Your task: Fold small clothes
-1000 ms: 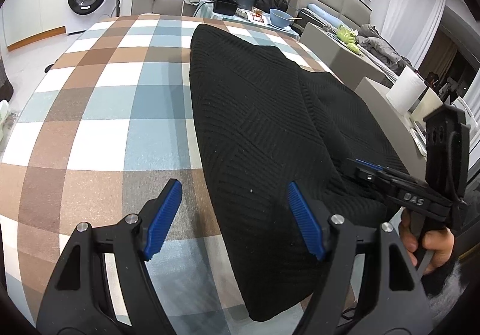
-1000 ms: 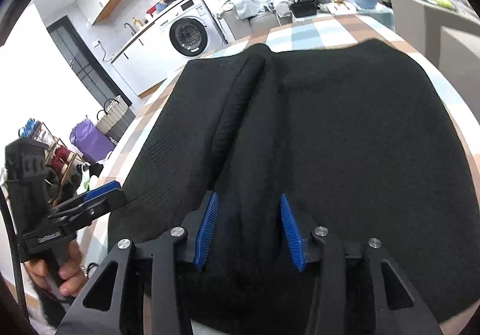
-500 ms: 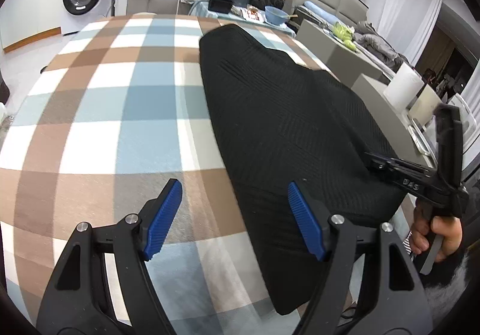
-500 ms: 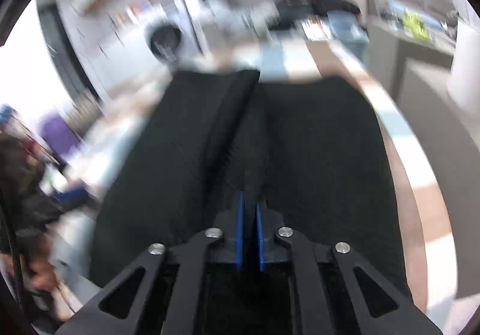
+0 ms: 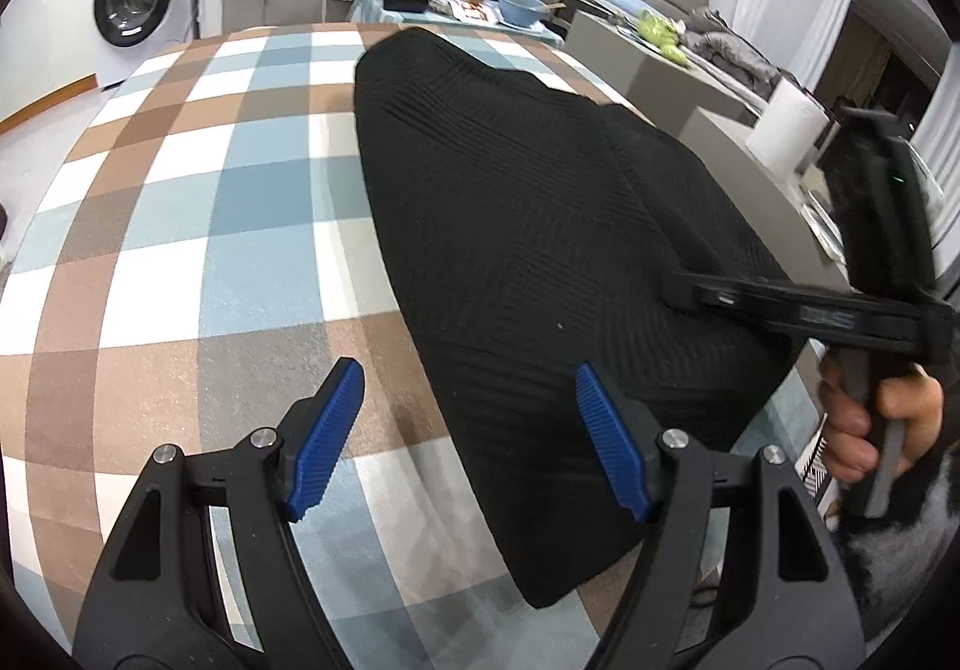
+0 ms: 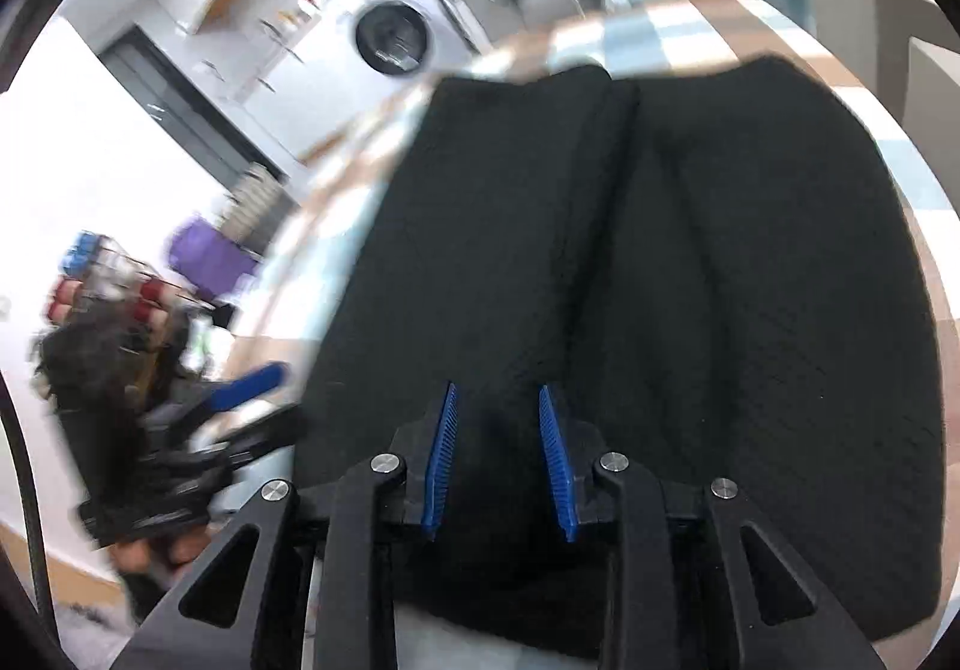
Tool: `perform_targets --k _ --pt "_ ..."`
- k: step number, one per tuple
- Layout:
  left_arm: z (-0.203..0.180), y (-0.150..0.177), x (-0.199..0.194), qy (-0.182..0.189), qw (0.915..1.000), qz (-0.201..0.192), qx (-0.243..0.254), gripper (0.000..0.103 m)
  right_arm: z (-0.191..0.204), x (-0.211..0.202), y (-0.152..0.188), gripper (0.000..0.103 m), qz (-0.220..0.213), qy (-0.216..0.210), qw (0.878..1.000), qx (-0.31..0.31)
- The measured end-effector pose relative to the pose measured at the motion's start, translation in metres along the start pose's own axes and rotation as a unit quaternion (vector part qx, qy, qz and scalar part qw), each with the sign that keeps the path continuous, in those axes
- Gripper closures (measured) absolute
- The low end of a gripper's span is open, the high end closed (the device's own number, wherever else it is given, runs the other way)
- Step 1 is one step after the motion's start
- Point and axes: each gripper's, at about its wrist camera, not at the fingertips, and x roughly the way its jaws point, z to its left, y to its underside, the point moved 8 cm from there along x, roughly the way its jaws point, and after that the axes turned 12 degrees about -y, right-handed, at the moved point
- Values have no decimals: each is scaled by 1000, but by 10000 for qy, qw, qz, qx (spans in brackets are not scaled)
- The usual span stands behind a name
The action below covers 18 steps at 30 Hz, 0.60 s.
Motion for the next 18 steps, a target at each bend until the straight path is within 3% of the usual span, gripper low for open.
perform_targets --k 3,5,7,9,11,12,13,14,16,18 --pt "-6 4 -2 84 9999 18 140 32 12 -8 -9 93 -334 -300 9989 -156" --pt "-9 5 -2 112 9998 24 185 32 28 -30 -16 94 -826 -850 9924 -320" --pt "-11 4 -4 116 9997 5 218 32 33 -50 -23 94 -1128 -829 9892 -438" --pt "-11 4 -4 156 9997 15 205 32 21 -48 -24 94 -1041 -446 9927 -415" --pt "-13 5 -2 167 9995 39 257 32 -2 -34 -19 91 -779 203 9963 -313" --pt "-14 6 -1 145 9995 42 283 32 -9 -29 -15 89 -624 271 9974 -218" --pt "-14 7 0 107 9994 64 315 32 -15 -25 -8 88 -445 187 9988 -88" --pt "-14 8 0 82 9994 84 336 32 -15 -25 -1 88 -342 -183 9992 38" --pt "-14 10 0 100 9993 104 331 32 -11 -33 16 82 -215 -822 9963 142" --pt "-12 10 1 114 9994 114 308 32 -7 -45 32 71 -173 -1131 9934 34"
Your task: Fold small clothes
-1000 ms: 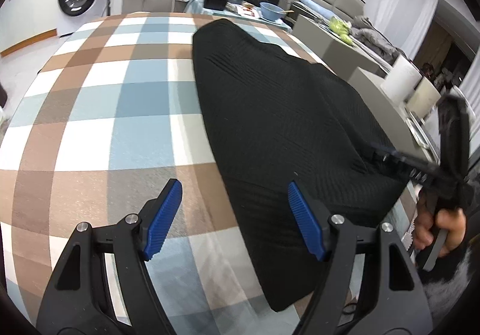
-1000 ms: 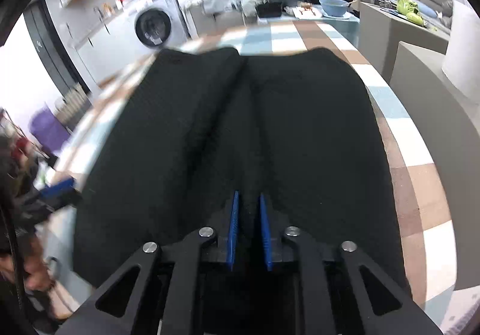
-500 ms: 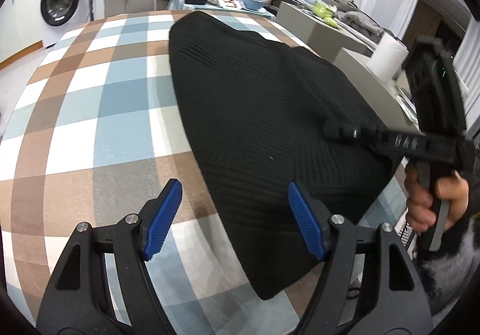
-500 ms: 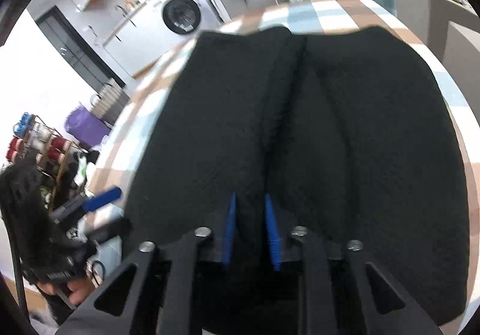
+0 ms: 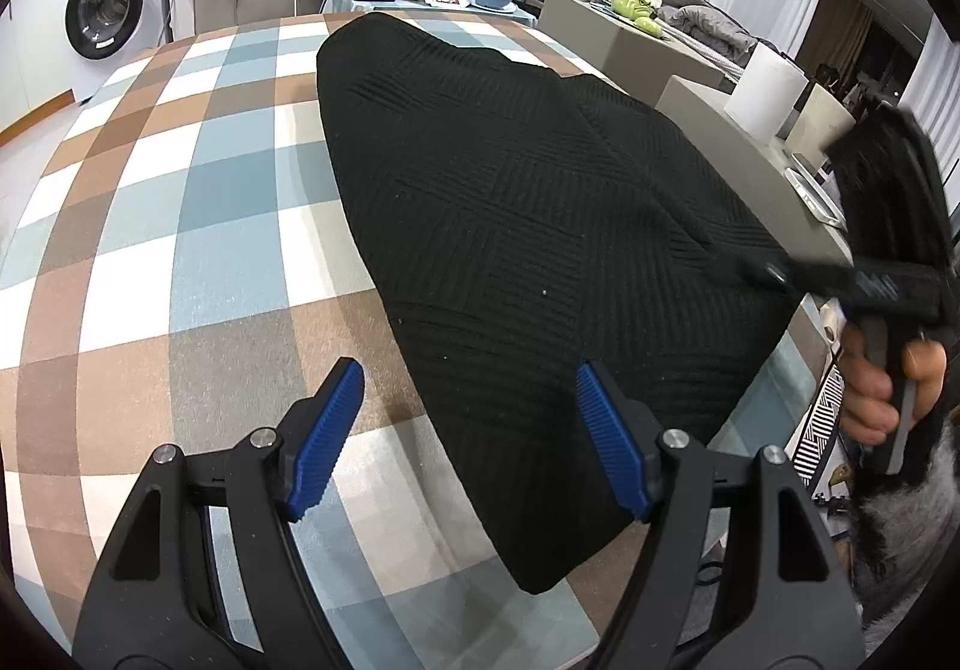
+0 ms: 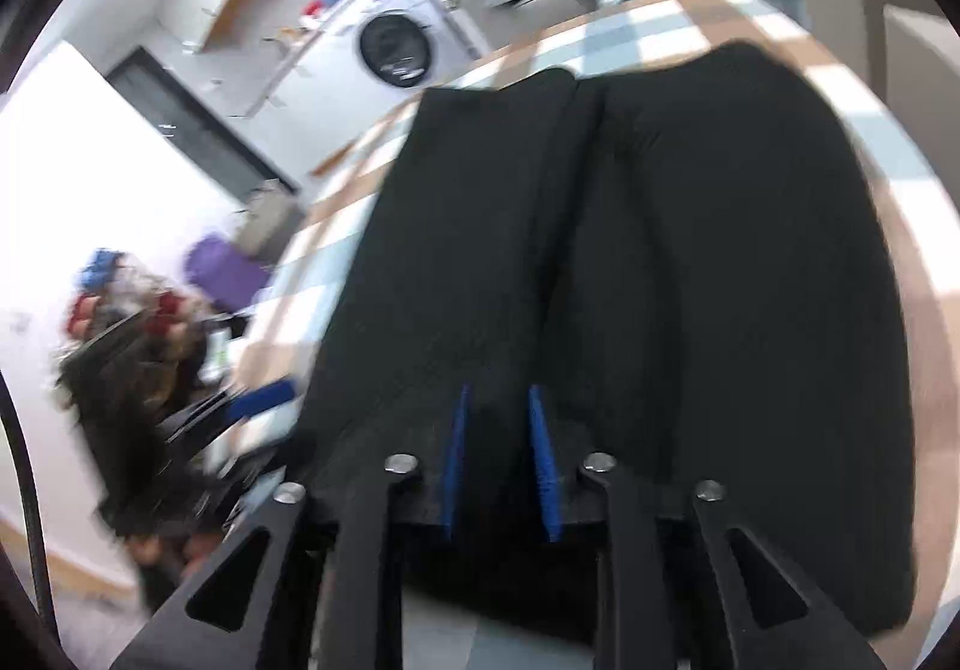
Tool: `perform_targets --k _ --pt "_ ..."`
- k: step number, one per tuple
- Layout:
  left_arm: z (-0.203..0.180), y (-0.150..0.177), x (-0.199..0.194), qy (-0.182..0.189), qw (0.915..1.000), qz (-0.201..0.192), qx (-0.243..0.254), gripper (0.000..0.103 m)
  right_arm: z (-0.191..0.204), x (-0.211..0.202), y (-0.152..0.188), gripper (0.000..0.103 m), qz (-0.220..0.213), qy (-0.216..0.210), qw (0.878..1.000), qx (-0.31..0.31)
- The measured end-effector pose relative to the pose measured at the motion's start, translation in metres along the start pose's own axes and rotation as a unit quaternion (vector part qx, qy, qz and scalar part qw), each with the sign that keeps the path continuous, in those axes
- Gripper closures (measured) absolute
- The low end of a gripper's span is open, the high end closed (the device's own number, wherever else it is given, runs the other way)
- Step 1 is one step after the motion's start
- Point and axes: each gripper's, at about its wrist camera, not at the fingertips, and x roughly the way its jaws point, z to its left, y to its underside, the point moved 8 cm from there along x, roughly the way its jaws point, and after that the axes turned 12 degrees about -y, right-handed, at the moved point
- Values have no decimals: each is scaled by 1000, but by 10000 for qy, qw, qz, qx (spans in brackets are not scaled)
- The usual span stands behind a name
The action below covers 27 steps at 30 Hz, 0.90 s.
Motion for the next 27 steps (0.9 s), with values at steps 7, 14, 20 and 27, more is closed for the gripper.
perform_targets --k 7,14,20,27 --pt "-1 -7 2 2 10000 -39 -12 32 5 -5 22 89 217 100 9987 -461" --pt "-3 -7 -4 37 10000 -56 -48 32 22 -11 24 96 308 411 9941 -952" --pt "-10 -3 1 71 9999 11 125 32 5 -20 8 82 146 570 9961 -650" --pt "-4 -4 5 81 9999 57 -77 32 -52 12 -51 79 -19 1114 9937 151"
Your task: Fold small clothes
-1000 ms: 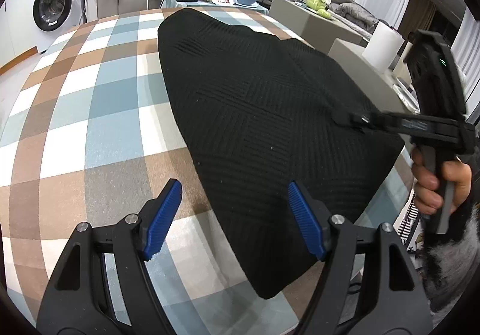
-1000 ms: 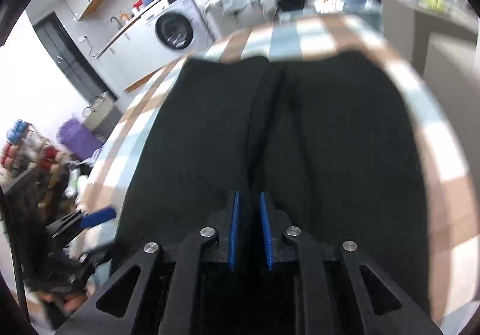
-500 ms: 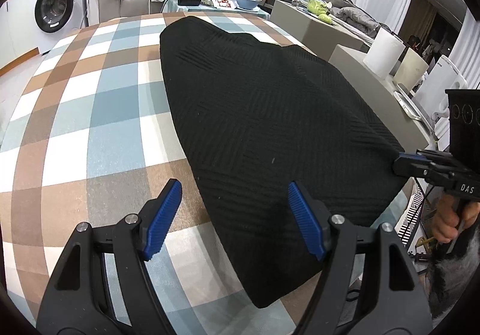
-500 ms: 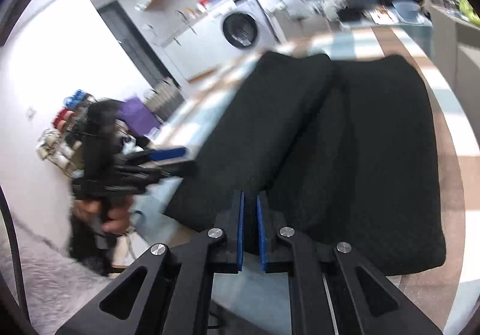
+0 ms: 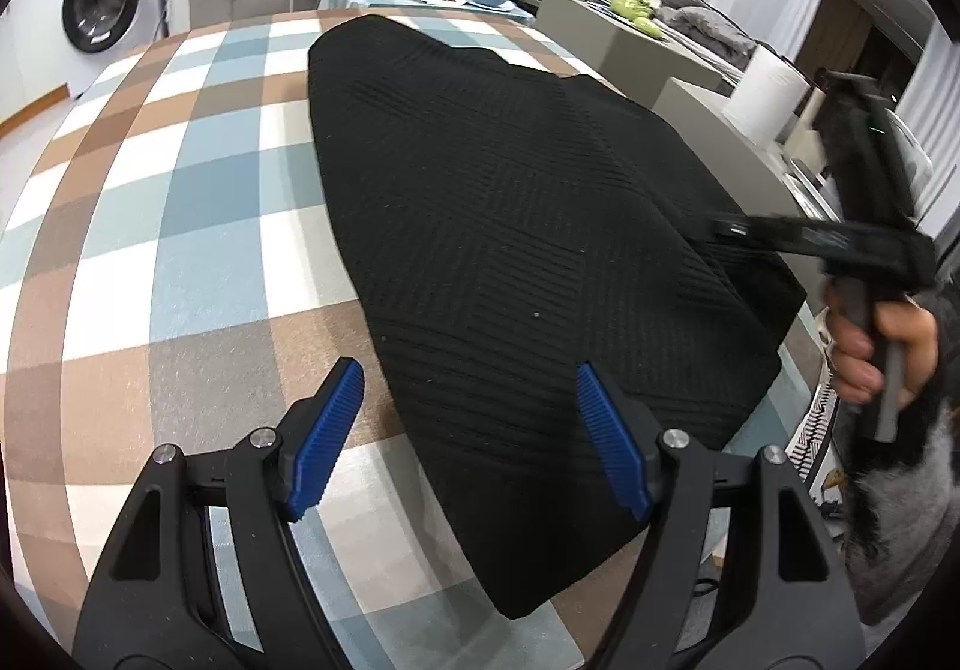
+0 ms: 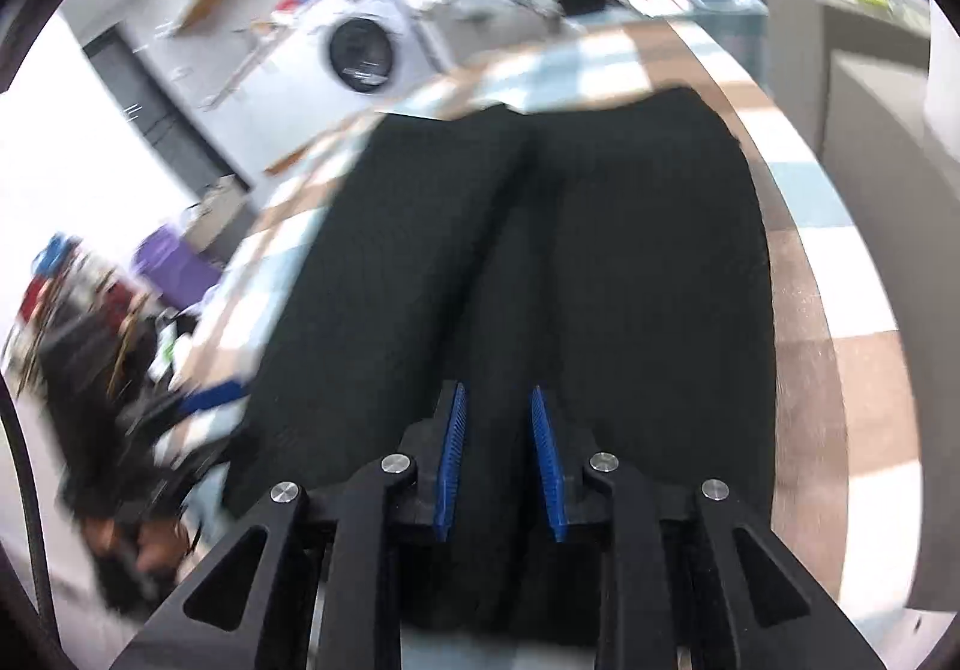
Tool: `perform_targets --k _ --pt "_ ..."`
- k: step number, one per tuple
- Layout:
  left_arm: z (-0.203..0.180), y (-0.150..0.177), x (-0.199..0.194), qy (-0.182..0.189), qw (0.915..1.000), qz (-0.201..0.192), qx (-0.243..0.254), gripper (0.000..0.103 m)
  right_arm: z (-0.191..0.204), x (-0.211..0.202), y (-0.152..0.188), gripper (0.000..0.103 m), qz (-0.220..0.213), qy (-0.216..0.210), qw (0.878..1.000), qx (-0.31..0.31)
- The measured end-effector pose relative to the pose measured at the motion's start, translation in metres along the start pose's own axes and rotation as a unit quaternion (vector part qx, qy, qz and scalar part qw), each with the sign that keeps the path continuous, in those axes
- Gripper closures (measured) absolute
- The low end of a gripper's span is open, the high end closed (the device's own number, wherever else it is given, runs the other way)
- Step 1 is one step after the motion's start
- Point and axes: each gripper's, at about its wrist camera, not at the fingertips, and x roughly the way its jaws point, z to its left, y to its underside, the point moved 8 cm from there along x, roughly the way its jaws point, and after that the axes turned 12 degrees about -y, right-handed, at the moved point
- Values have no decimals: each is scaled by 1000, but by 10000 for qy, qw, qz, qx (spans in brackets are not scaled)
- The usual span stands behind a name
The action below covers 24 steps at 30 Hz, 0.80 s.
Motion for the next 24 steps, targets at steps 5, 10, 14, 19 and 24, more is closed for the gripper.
perform_targets --k 5,10,14,19,24 --pt "11 2 -1 -81 9998 48 -187 32 1 24 -25 64 -79 -562 9979 312" --pt "19 0 3 -91 9994 78 -315 32 -6 16 -51 60 -360 -1031 9912 746" --pt "22 -6 5 -10 9993 45 -364 32 1 17 -47 54 -202 -884 9945 533" --pt "27 -17 14 63 9980 86 -625 32 11 34 -45 54 5 -756 9971 119" --pt "36 -25 27 74 9946 185 -1022 32 13 44 -50 71 62 -524 9986 -96"
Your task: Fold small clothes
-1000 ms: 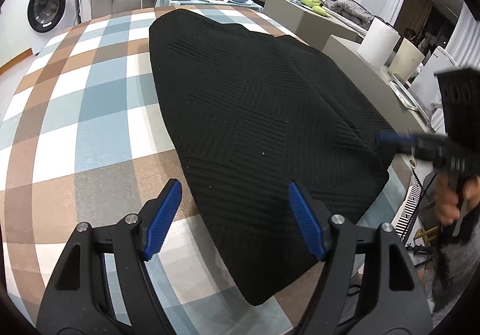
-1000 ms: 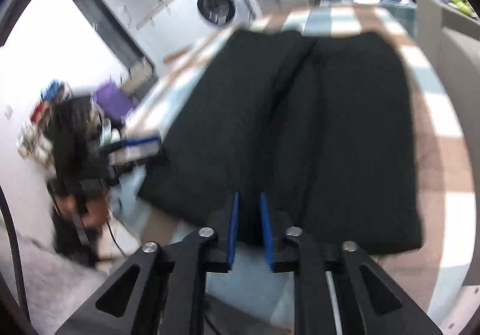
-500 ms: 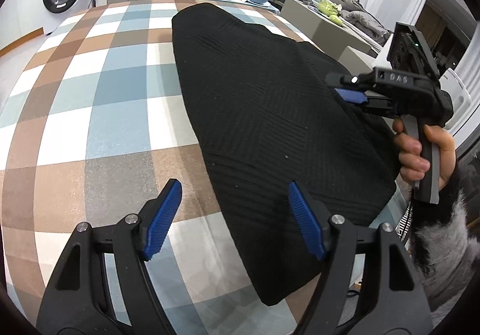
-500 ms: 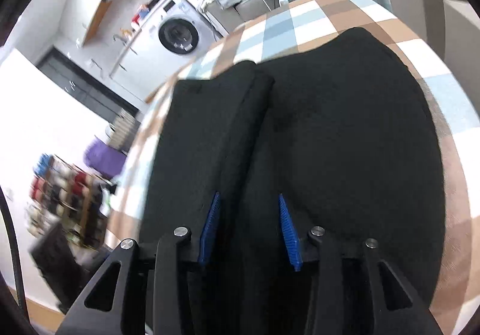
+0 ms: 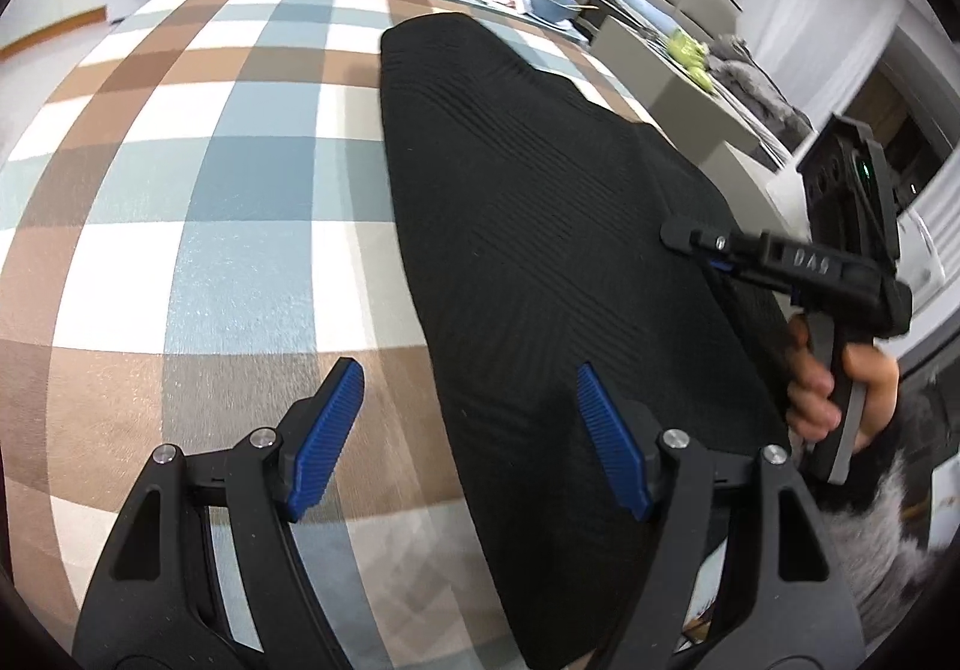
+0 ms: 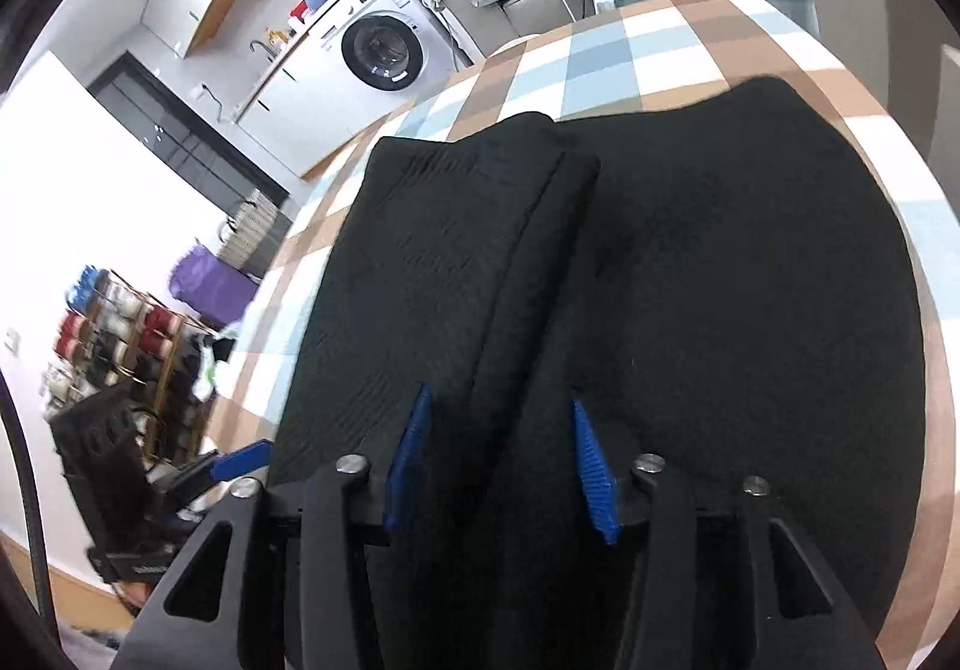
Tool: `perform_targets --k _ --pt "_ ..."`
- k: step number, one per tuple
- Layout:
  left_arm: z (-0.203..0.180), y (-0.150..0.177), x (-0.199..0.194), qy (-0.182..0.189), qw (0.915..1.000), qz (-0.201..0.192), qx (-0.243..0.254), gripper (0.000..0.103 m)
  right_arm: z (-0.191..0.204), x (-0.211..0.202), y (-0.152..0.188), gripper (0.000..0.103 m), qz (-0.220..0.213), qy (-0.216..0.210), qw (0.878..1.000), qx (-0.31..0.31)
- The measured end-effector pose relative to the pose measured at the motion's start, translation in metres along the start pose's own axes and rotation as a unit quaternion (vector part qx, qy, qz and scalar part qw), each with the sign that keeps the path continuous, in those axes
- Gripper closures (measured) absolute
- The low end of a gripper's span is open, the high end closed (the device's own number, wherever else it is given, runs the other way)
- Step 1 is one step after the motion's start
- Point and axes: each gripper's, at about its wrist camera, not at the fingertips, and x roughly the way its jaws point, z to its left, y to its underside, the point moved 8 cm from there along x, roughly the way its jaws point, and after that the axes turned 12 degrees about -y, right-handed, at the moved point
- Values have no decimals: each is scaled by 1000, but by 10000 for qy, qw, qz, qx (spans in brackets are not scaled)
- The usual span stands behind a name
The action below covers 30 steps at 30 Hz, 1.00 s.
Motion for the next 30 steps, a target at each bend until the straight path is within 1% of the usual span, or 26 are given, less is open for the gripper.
perform_targets --k 1,2,3,5,7,8,9,10,11,12,13,14,16,18,19,20,21,23,25,26,27,29,30 --pt "1 -2 2 0 10000 17 -68 32 0 2 0 74 8 40 10000 -39" --pt "2 -4 4 -9 9999 29 -123 32 3 2 0 83 -1 82 9998 -162" --pt "3 -6 4 -12 9999 35 -161 32 8 0 0 86 -53 104 9994 -312" --pt "3 -9 1 38 9997 -2 -236 32 24 -14 -4 90 -347 146 9971 -661" --pt "2 -15 -10 121 9996 -154 -198 32 51 -40 -8 92 -694 118 9905 -1182" --pt "2 -17 -15 136 9995 -224 -168 32 60 -55 -11 92 -867 214 9864 -1379" --pt "2 -19 -18 128 9995 -264 -143 30 62 -66 -13 92 -918 365 9841 -1478" --pt "1 -21 -20 112 9994 -300 -99 29 55 -73 -16 92 -932 576 9833 -1456" --pt "1 -22 -21 85 9994 -333 -64 29 43 -78 -19 92 -958 746 9840 -1306" --pt "0 -23 -21 39 9994 -352 -30 29 27 -78 -21 92 -872 939 9856 -1101" --pt "-1 -23 -18 13 9994 -337 -12 29 1 -72 -19 92 -574 1206 9876 -824" --pt "-3 -22 -15 5 9996 -287 -16 29 -16 -68 -18 91 -458 1335 9881 -605" --pt "-8 -19 -10 68 9998 -187 -34 29 -46 -59 -12 89 -244 1383 9900 -92" --pt "-13 -15 -4 8 9999 -161 -3 29 -54 -62 -8 77 -273 1357 9903 76" --pt "-16 -13 -1 -51 9999 -159 35 29 -52 -66 -4 74 -329 1321 9907 44" --pt "-19 -11 2 -59 9999 -143 61 29 -50 -69 -2 65 -344 1345 9903 -10" --pt "-22 -10 5 -47 9999 -102 83 29 -48 -74 2 60 -374 1374 9898 -81" --pt "-30 -8 11 -1 9999 -55 126 29 -42 -80 19 60 -314 1285 9911 -136" --pt "-36 -9 16 -46 9998 -45 193 29 -36 -91 39 60 -246 1278 9912 -239" --pt "-39 -10 19 -48 9997 -43 234 29 -32 -95 43 60 -304 1296 9906 -300" --pt "-41 -11 22 -47 9997 -42 248 31 -28 -105 48 60 -448 1345 9892 -380" --pt "-45 -13 27 -2 9996 -17 268 38 -30 -126 52 60 -757 1530 9848 -334" --pt "-47 -14 30 24 9996 -11 274 42 -34 -134 54 60 -835 1603 9833 -230"
